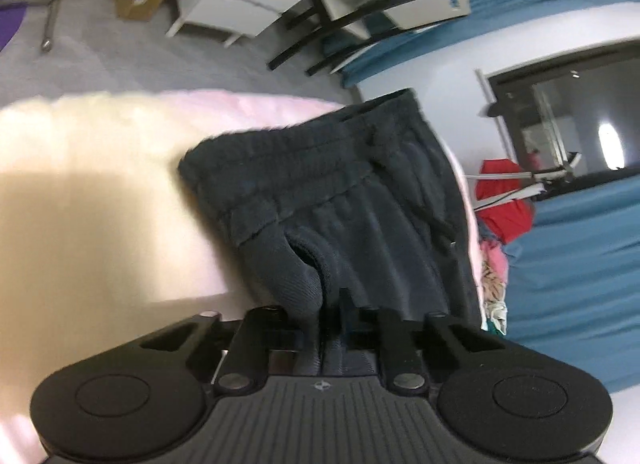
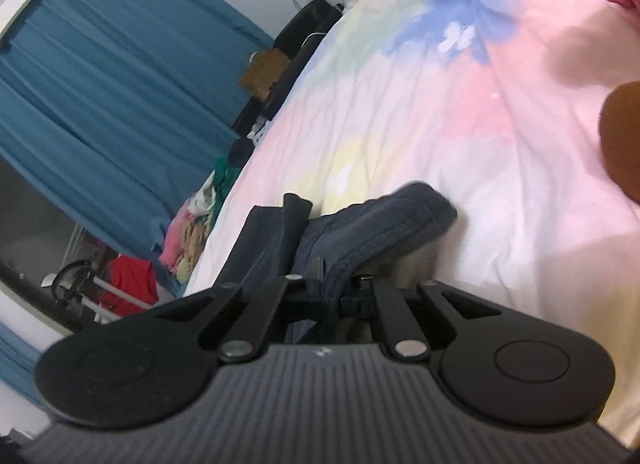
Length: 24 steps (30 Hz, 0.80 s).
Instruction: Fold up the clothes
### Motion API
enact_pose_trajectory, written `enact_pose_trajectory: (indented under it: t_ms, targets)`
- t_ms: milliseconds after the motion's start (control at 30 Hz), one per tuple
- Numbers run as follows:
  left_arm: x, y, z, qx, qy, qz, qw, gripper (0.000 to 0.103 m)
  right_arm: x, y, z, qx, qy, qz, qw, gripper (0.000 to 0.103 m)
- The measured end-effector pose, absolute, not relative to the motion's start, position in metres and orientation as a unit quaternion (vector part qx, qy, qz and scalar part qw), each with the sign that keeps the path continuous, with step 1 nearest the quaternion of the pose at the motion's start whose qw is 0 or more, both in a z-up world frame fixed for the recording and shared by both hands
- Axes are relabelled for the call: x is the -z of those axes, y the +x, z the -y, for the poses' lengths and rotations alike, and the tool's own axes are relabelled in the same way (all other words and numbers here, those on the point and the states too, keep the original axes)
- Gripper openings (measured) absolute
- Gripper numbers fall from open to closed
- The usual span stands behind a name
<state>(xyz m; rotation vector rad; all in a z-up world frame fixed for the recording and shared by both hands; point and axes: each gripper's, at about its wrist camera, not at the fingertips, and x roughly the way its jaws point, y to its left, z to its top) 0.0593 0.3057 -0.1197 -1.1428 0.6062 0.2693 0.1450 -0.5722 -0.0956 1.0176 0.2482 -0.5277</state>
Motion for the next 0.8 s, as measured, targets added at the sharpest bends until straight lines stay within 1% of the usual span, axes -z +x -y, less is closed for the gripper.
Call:
enact_pose_trajectory:
  t_ms: [67,200,333,533,667,800]
  targets:
    - [0.106,0.055,-0.308,-0.109,-0.526,-0.247,0.807,0.007,0.085,0.137,0.567,0.255,0.469,-0.108,0.839,0.007]
    - [0.059,0.061,-0.315,-0.068,-0.483,-0.198,0.85,0.007,0.051,0.134,0.556,0.263,0.425,-0.084,0.862,0.007]
    - [0.013,0.108,-0.31,-0.067,-0.448,-0.2,0.869,0.007,0.019,0.179,0.546,0.255,0.382,-0.074,0.885,0.007]
    - [-0.014,0.245,-0.287,-0.089,-0.428,-0.212,0.874,0.008,0.009,0.321,0.557,0.267,0.356,-0.098,0.89,0.007]
    - [0.0,0.355,-0.271,-0.122,-0.402,-0.226,0.879,0.008,0.02,0.419,0.552,0.276,0.302,-0.123,0.904,0.007]
    - [0.025,0.454,-0.256,-0.149,-0.372,-0.264,0.877,0.008,0.059,0.498,0.555,0.292,0.28,-0.178,0.897,0.007]
